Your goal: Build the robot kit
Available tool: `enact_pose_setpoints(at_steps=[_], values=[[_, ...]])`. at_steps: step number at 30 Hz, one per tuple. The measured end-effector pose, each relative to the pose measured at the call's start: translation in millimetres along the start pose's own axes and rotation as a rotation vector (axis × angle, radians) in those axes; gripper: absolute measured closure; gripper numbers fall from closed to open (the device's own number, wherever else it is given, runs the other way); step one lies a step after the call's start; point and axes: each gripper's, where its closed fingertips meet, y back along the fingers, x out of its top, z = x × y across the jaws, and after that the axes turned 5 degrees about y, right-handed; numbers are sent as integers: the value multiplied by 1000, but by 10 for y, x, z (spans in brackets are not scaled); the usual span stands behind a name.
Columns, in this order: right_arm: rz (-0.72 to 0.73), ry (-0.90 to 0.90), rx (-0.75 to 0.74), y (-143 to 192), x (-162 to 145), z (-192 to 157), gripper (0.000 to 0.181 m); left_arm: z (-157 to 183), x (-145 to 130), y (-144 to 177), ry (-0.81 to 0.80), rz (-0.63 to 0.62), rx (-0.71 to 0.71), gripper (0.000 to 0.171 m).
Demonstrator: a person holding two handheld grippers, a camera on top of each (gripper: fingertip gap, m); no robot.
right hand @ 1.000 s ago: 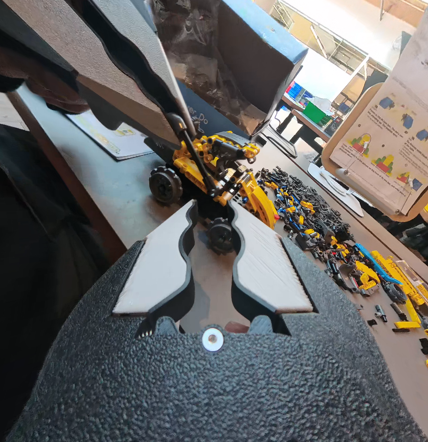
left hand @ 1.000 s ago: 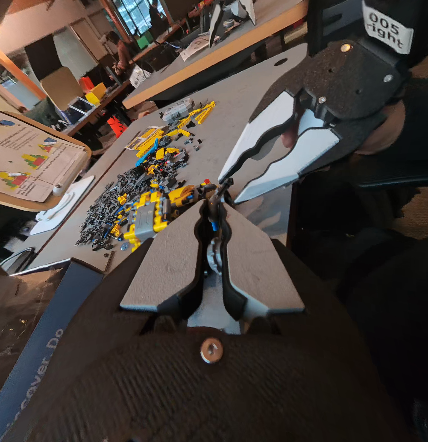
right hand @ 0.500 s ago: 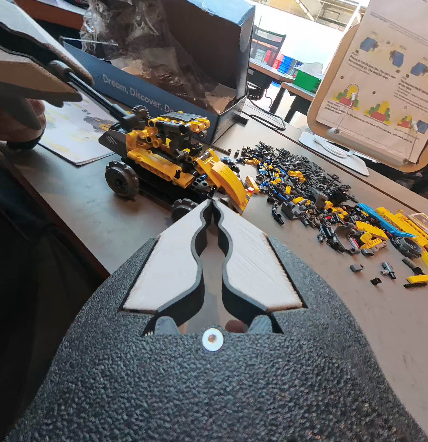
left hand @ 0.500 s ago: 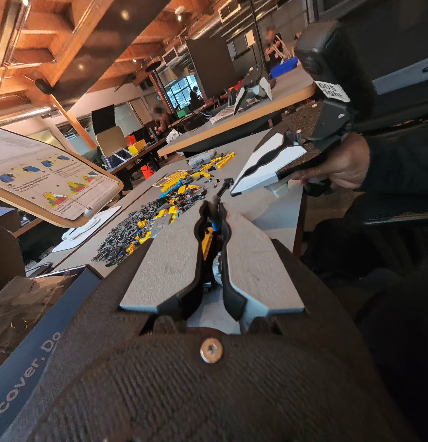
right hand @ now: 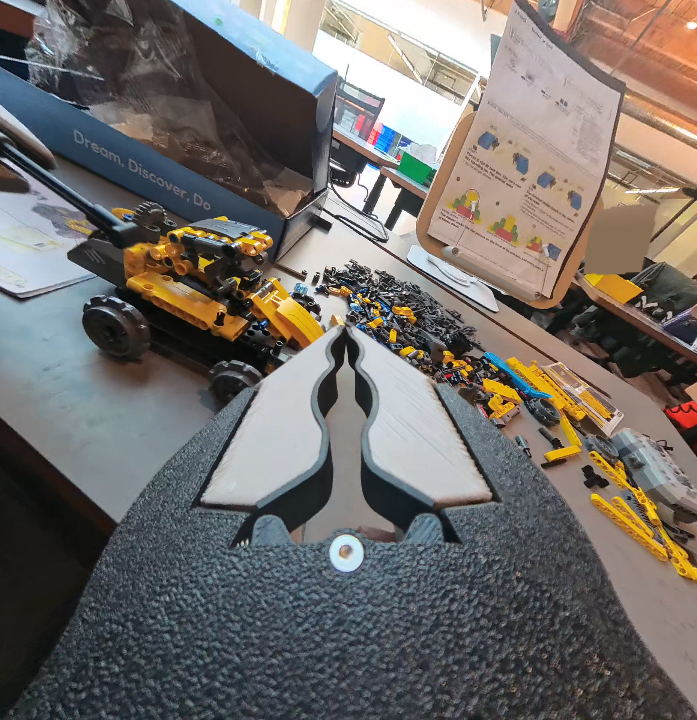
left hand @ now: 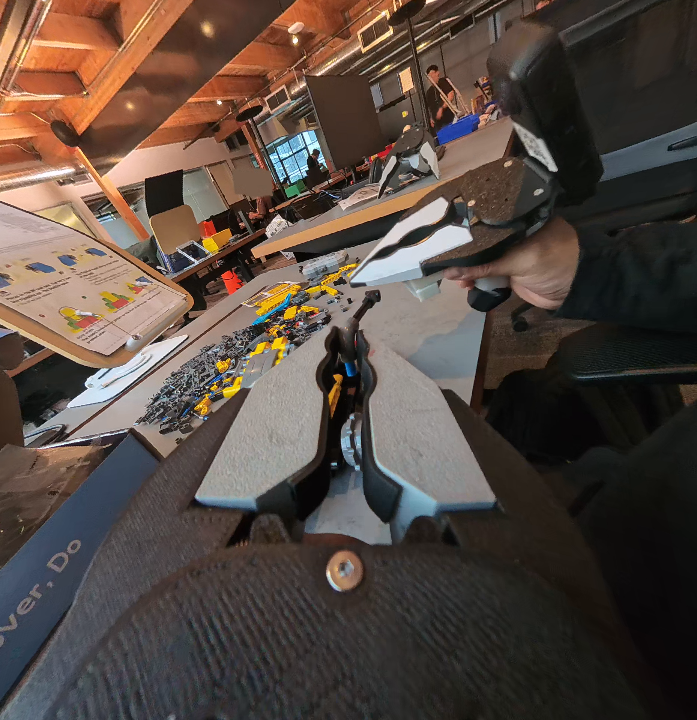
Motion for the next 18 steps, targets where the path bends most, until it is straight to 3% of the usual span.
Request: enact_pose_setpoints(at_steps=[12,18], values=[[16,139,-23,-73,-37,-27,181,128,43,45,-76,31,-9,166],[-31,167,4,-124,-100,-84,181,25,24,115,-85,30,24,166]])
